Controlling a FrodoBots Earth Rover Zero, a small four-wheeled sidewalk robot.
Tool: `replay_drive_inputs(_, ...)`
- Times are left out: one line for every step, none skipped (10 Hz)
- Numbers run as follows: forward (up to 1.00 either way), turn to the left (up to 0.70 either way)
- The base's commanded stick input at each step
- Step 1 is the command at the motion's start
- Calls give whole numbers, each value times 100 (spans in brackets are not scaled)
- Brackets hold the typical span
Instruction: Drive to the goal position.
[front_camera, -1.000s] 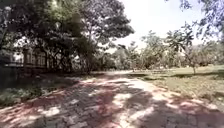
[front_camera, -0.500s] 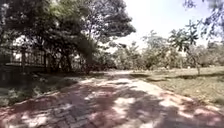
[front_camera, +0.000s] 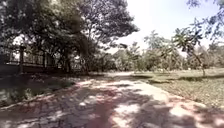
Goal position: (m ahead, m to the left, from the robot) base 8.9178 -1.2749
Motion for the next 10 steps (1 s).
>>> replay_drive_inputs(70, 0)
replay_drive_inputs(70, 0)
replay_drive_inputs(70, 0)
replay_drive_inputs(70, 0)
replay_drive_inputs(70, 0)
replay_drive_inputs(70, 0)
replay_drive_inputs(70, 0)
replay_drive_inputs(70, 0)
replay_drive_inputs(70, 0)
replay_drive_inputs(70, 0)
